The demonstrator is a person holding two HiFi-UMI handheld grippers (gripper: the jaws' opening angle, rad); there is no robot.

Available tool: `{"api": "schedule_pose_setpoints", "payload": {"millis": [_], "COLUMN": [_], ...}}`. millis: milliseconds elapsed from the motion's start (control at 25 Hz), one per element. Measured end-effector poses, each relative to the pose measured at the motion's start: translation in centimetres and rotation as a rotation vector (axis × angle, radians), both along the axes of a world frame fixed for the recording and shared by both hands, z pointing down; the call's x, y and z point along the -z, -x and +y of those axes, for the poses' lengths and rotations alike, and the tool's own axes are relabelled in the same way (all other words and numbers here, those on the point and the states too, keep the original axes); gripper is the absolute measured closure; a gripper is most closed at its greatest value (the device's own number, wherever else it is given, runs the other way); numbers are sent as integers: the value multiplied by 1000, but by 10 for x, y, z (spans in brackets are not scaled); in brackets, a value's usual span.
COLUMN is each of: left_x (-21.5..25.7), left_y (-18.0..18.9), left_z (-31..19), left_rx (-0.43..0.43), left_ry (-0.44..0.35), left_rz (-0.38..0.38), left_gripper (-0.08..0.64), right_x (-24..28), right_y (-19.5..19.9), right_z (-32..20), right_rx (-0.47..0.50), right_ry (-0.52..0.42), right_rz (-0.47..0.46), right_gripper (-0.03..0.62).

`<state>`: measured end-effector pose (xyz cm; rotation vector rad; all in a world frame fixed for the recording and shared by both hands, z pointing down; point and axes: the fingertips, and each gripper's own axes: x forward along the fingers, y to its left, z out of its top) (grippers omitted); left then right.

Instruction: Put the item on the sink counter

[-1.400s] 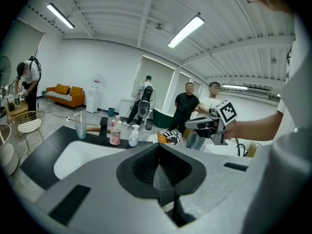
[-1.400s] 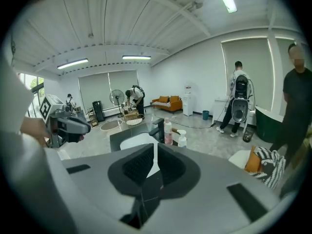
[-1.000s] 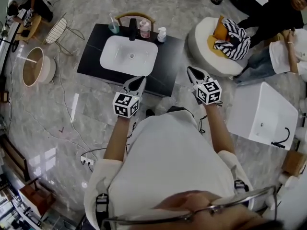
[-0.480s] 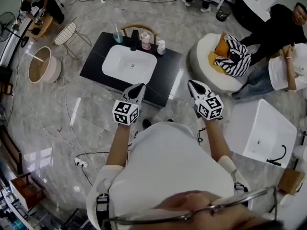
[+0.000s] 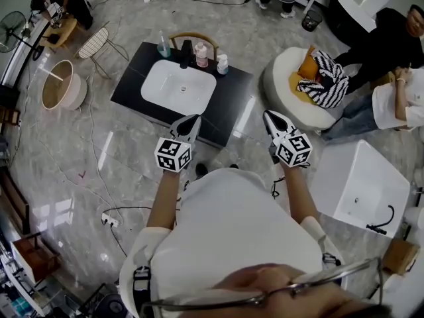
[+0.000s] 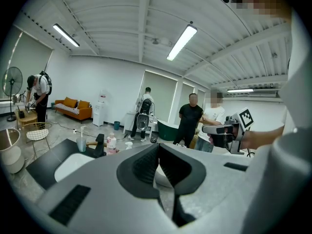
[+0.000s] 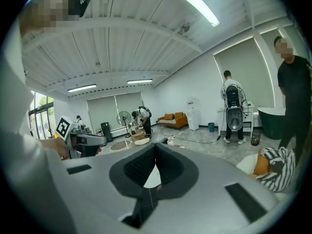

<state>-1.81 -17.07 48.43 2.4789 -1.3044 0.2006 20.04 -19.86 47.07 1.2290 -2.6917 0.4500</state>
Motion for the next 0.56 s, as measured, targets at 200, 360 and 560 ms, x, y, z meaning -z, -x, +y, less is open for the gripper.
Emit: {"api": "schedule_pose_setpoints", "payload": {"millis": [200, 360, 560], "left_x": [-3, -2, 0], "left_y": [-1, -1, 1], "left_z": [2, 1, 0], "left_rx": [11, 15, 16], "left_ry": [4, 4, 1], "left_rz": [4, 7, 7], "left_gripper": [555, 555, 555], "right_x": [-6, -6, -2], "right_y": [-3, -4, 0], "right_z": [4, 4, 1], "right_rx": [9, 12, 17], "right_ry": [9, 11, 2], "right_rz": [3, 4, 4], "right_gripper": [586, 586, 586]}}
